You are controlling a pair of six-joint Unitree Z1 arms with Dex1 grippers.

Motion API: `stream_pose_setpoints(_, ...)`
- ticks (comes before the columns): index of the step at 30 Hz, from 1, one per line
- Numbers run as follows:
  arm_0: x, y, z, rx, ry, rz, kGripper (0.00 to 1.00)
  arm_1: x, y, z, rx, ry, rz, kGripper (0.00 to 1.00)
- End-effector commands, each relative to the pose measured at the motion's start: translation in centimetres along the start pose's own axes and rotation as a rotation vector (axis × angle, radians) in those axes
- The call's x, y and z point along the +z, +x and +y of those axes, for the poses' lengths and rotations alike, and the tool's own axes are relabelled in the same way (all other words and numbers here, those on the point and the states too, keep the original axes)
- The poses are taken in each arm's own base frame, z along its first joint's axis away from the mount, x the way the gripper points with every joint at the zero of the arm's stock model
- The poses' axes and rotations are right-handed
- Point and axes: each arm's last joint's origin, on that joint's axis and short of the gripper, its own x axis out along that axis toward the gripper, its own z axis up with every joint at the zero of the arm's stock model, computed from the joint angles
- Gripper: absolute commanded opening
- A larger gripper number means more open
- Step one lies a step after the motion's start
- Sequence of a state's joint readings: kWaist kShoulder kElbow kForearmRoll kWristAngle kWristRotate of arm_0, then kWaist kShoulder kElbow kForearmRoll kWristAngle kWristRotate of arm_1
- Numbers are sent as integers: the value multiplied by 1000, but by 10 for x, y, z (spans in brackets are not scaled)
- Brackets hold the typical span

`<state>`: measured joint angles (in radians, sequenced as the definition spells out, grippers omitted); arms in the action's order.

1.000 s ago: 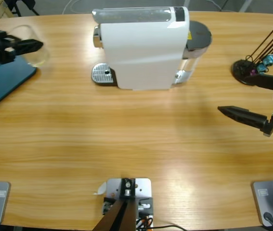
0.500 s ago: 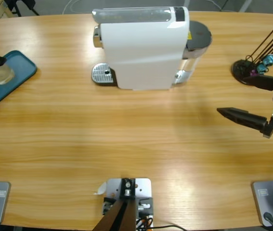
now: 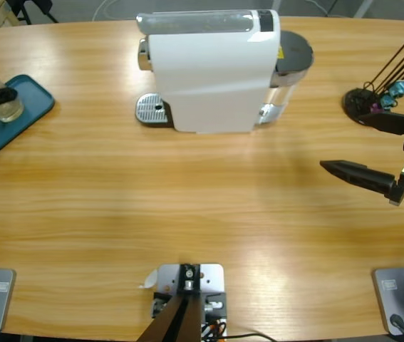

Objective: Pour coffee

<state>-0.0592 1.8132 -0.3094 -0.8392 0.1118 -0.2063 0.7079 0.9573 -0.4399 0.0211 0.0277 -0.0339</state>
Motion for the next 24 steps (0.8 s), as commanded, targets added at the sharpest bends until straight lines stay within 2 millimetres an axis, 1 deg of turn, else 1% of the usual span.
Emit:
stream_pose_setpoints(1,-24,-3,6,-30,-24,-34,996,-7,1,2,19,-8,13,1000)
stream_pose_setpoints(4,-26,-21,7,-49,-30,-63,996,-7,1,2,19,-8,13,1000)
stream_pose_setpoints(6,-25,-38,6,-82,-29,-99,996,-7,1,2,19,-8,14,1000)
stream_pose_setpoints(8,-26,-62,7,-103,-42,-144,996,-6,2,2,19,-7,16,1000)
stream_pose_setpoints(10,-26,-78,8,-120,-56,-182,996,-6,2,2,19,-7,18,1000)
stream_pose_setpoints(12,-23,-90,9,-126,-59,-205,996,-7,2,2,19,-7,18,1000)
stream_pose_setpoints(15,-4,-109,6,-138,-60,-248,996,-7,2,2,19,-7,19,1000)
stream_pose_setpoints(17,20,-125,2,-147,-42,-274,996,-7,2,2,19,-7,21,1000)
stream_pose_setpoints(18,38,-135,-2,-157,-23,-294,996,-7,3,2,19,-7,21,1000)
stream_pose_setpoints(20,62,-145,-10,-180,7,-303,996,-6,3,2,19,-7,22,1000)
stream_pose_setpoints(22,73,-148,-22,-247,35,-293,996,-6,3,2,19,-7,24,1000)
stream_pose_setpoints(24,71,-144,-42,-360,90,-243,996,-6,3,2,19,-7,24,1000)
